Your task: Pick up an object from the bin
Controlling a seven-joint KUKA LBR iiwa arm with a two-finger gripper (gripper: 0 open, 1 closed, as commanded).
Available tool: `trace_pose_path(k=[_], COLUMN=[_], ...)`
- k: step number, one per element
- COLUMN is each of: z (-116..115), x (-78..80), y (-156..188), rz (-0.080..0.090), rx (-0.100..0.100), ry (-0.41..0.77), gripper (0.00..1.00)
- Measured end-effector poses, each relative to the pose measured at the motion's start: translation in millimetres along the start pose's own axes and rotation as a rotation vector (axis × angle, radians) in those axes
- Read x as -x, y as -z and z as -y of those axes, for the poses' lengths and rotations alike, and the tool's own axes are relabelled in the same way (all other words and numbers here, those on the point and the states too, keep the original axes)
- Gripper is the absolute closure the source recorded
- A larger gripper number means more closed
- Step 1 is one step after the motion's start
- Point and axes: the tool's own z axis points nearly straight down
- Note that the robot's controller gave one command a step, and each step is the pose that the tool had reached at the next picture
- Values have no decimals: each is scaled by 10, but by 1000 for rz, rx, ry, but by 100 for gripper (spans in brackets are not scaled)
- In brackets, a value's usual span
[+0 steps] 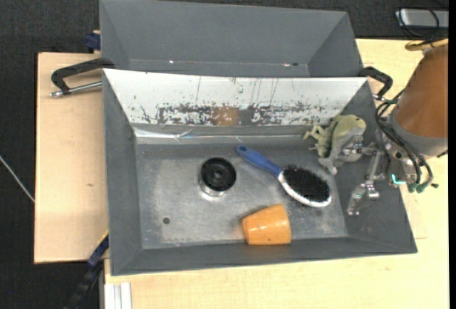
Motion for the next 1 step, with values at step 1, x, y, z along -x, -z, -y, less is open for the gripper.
trace_pose_path(k=[1], z=[-301], x=[430], y=[-1040], rz=[7], rx=[-3], ry=[428], gripper=[0])
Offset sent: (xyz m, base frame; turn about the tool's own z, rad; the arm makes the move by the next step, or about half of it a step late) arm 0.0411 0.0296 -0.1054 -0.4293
